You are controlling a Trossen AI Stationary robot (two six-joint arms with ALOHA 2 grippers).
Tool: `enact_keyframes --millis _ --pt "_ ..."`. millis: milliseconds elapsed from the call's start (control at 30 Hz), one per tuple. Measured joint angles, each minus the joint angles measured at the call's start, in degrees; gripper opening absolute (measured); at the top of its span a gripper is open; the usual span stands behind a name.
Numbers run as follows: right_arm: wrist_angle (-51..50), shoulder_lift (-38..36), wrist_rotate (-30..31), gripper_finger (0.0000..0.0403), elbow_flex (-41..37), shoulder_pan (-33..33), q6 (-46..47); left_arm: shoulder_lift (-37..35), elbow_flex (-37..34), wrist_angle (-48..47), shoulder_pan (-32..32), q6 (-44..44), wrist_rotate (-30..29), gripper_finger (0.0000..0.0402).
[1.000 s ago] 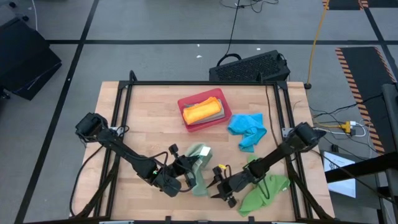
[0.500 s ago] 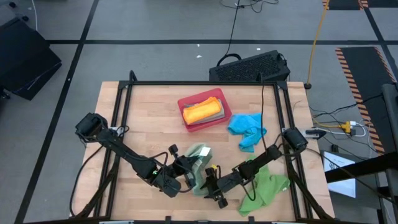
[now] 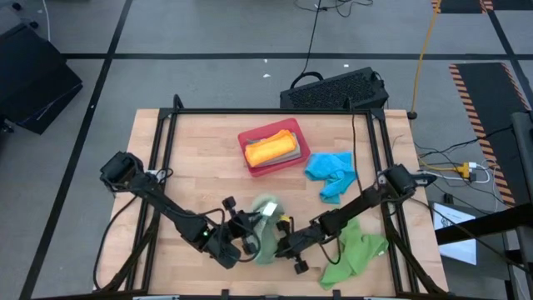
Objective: Fold microfiber towels
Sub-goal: Fold the light green microfiber cloth
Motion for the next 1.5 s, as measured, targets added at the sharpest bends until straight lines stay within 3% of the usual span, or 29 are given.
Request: enact_keyframes --millis 267,467,667,867,1033,1233,1500 --pt "-14.3 -8.4 1.0 0.0002 -0.3 2.4 -0.8 0.0 0.0 -14.0 -2.0 -15.1 0.8 0.0155" --pt "-25.3 -14.4 14.9 0.0002 -0.2 5.1 1.1 -0.3 0.0 -14.2 -2.8 -18.9 5.5 0.0174" --pt "-31.7 -22.7 26.9 0.0001 -0.2 6.6 3.1 -0.6 0.0 0.5 -2.8 -6.1 7.0 0.0165" --pt "-29.6 -31.4 24.2 0.0001 -0.2 6.6 1.5 -0.6 0.0 21.7 -3.2 13.2 7.9 0.0148" --pt "-28.6 -39.3 24.2 0.0001 -0.2 6.3 -5.2 -0.6 0.0 35.7 -4.8 28.7 7.9 0.0145" --pt "-22.6 -46.3 24.3 0.0 -0.1 6.0 -11.0 -0.6 0.0 38.0 -5.0 32.4 7.4 0.0145" --pt "-24.1 -45.2 23.3 0.0 -0.1 5.2 -10.7 -0.6 0.0 38.3 -4.5 32.4 7.3 0.0145"
